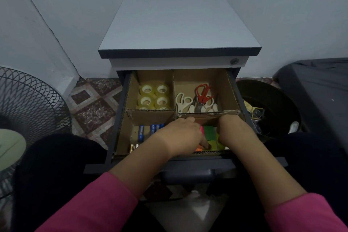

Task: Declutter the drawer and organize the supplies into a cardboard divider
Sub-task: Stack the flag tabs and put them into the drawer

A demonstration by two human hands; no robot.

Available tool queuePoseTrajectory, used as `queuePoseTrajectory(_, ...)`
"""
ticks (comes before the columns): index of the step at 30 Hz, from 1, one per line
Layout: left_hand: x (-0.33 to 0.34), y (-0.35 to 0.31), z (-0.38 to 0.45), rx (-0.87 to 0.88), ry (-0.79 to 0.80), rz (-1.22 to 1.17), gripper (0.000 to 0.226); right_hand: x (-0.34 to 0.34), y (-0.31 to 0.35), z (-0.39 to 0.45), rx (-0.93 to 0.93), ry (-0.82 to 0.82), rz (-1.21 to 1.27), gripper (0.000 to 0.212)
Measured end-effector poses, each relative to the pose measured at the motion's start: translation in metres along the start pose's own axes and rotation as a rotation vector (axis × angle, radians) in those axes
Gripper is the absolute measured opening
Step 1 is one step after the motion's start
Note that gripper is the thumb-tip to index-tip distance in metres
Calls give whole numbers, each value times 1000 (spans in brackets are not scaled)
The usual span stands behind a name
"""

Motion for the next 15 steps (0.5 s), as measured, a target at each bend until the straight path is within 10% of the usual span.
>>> queuePoseTrajectory(15, -1, 2, -3, -10, -39, -24, 51, -9, -4, -5, -44, -71, 97, 18)
Point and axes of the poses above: each hand's wrist, its own z-axis towards the middle knuckle, its own x-axis out of the palm, y = z × x, the point moved 10 cm from there along z, towards the middle knuckle, and after that the axes turned 15 degrees about x, right-handed, at the moved point
